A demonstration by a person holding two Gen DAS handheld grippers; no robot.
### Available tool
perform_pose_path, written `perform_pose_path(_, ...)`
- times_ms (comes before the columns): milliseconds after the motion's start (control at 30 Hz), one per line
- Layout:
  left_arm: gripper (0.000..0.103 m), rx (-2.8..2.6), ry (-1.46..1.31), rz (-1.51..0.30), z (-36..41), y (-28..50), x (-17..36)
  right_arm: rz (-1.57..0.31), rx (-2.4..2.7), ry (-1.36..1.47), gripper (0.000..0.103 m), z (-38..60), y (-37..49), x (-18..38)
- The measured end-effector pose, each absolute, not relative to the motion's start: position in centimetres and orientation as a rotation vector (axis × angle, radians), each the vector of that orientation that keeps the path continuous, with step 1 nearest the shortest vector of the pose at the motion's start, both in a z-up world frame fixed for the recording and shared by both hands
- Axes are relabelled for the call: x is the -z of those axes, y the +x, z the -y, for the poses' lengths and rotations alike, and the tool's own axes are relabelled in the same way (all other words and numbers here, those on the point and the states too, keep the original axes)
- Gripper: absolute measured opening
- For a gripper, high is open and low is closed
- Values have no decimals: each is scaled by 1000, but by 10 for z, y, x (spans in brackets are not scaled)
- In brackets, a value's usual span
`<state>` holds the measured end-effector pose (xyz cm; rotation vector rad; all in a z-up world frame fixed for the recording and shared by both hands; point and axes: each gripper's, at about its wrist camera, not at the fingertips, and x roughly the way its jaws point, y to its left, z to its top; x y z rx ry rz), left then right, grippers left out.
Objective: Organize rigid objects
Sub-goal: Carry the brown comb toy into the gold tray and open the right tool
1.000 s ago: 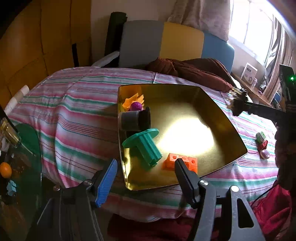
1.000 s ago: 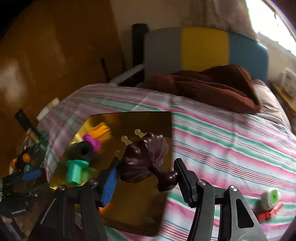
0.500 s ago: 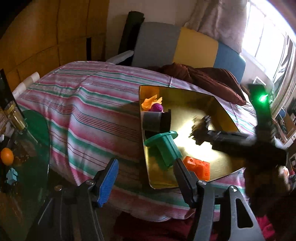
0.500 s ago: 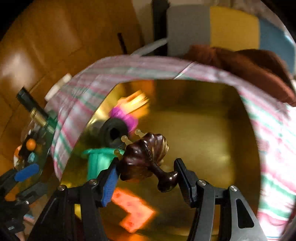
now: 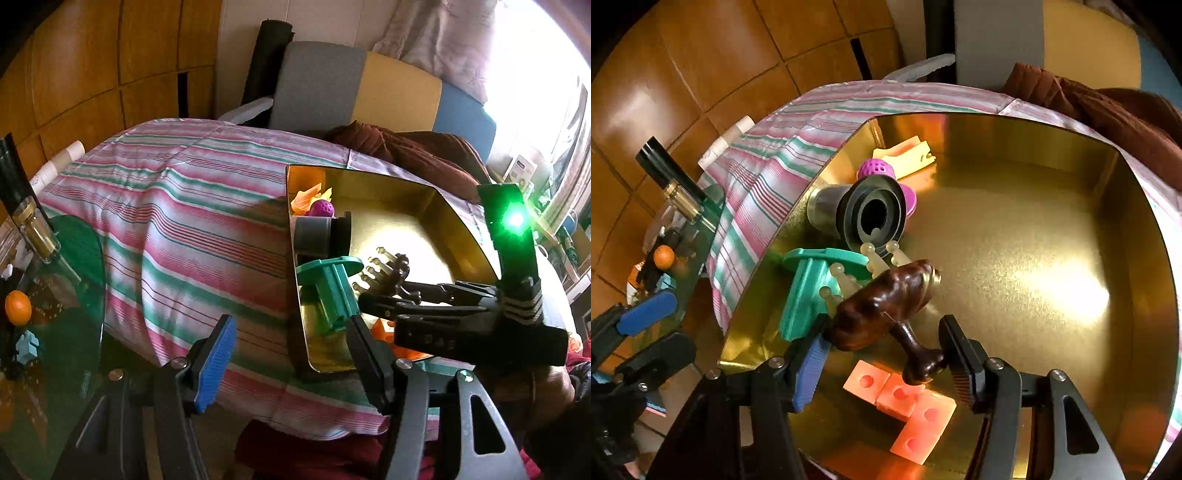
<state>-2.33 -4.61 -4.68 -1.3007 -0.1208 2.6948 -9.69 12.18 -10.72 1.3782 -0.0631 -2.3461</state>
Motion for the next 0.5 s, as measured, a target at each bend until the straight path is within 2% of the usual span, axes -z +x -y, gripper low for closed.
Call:
perform_pose_path(100, 62, -2694, -1298, 125, 46, -23, 46, 70, 2354, 1361, 76, -123, -93, 99)
perform_pose_path(267, 63, -2704, -1283, 120, 46, -20, 42, 57, 2394, 1300, 81, -123, -87, 84)
perform_pose_path(500, 63, -2711, -1266, 96, 43, -16, 38, 70, 2424, 1266, 81, -130, -80, 71)
